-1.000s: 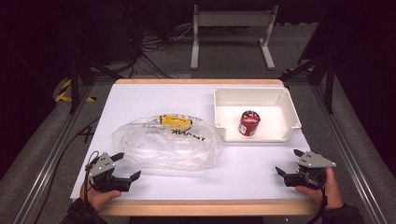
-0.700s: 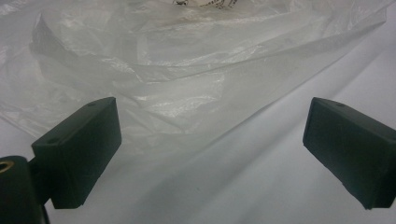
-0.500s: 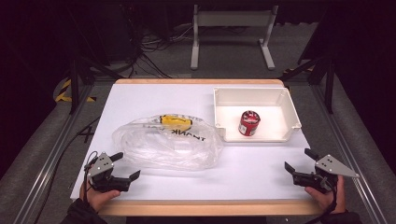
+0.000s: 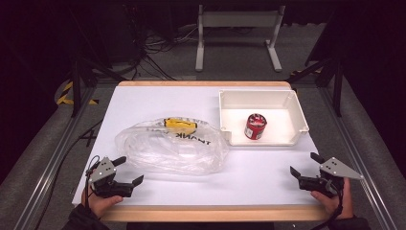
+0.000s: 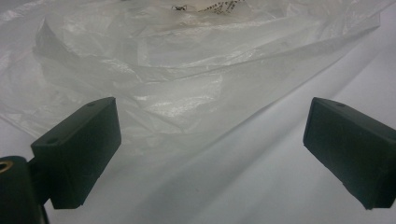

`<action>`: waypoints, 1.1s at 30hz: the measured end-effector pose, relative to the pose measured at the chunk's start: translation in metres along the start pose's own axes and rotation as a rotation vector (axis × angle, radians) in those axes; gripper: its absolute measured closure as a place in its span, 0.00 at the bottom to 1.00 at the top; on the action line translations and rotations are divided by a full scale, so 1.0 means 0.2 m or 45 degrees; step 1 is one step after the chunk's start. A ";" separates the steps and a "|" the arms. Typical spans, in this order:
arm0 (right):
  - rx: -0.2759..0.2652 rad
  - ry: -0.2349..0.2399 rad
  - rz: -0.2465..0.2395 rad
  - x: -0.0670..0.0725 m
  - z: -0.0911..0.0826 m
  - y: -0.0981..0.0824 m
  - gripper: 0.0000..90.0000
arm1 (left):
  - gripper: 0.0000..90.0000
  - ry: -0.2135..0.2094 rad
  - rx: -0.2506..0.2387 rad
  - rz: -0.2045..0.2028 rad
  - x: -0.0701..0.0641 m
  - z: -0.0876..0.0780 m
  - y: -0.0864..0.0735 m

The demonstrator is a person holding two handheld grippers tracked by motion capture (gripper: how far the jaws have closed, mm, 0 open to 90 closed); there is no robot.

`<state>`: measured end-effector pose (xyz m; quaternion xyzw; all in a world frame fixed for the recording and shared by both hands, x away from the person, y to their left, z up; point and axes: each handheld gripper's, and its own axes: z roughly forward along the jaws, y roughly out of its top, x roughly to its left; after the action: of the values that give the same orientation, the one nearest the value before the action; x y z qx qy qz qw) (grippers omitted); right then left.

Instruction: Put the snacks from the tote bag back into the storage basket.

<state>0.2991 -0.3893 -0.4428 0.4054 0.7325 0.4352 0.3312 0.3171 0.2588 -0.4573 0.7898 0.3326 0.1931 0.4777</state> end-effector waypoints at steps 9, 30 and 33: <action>0.013 0.002 0.005 0.00 0.00 0.00 0.08 | 0.06 0.004 0.007 -0.002 0.00 0.00 0.00; 0.020 0.035 -0.014 0.00 0.01 0.00 0.09 | 0.06 -0.001 0.016 -0.018 0.01 0.00 0.00; 0.017 0.040 -0.008 0.00 0.01 0.00 0.09 | 0.06 -0.003 0.011 -0.021 0.01 0.00 0.00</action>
<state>0.3008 -0.3896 -0.4429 0.3984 0.7418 0.4356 0.3181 0.3191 0.2595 -0.4574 0.7894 0.3396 0.1866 0.4761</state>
